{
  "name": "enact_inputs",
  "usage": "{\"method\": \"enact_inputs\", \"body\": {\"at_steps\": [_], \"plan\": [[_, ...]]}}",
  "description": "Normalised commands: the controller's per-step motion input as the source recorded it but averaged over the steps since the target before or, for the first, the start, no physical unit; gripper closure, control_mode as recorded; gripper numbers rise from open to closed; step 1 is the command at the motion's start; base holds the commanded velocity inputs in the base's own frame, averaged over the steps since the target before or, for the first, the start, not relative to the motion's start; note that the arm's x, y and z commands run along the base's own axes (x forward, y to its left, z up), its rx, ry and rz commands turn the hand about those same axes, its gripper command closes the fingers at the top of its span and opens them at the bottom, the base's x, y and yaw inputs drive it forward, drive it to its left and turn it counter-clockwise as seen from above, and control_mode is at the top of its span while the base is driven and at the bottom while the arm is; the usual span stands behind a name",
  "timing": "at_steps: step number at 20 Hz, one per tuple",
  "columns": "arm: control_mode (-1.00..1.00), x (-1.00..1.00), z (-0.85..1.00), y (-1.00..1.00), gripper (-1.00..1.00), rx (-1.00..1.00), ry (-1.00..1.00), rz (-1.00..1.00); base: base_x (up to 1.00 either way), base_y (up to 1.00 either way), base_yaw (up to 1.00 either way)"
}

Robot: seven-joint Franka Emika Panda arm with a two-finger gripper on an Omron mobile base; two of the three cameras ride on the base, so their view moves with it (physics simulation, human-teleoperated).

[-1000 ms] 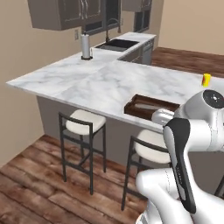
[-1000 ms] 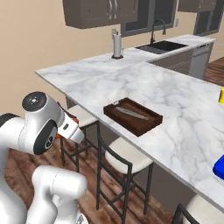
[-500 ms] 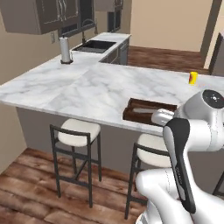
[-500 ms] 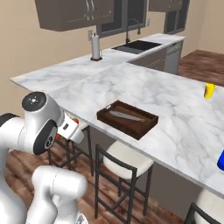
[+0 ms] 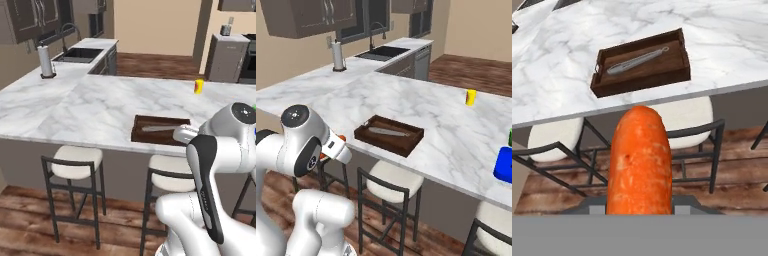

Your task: Gather the carrot and cucumber from the fridge and place them on a tray on the dining counter. Then gather the chicken drumsticks from the fridge and place them on the other tray.

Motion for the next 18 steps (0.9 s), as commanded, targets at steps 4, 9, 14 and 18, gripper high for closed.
{"method": "enact_inputs", "body": {"at_steps": [4, 9, 14, 18], "plan": [[1.00, 0.00, 0.00, 0.00, 1.00, 0.00, 0.00, 0.00, 0.26, 0.40, -0.31], [1.00, 0.00, 0.00, 0.00, 1.00, 0.00, 0.00, 0.00, 0.31, 0.43, -0.29], [1.00, 0.00, 0.00, 0.00, 1.00, 0.00, 0.00, 0.00, 0.35, 0.39, -0.26], [1.00, 0.00, 0.00, 0.00, 1.00, 0.00, 0.00, 0.00, 0.41, 0.38, -0.23]]}}
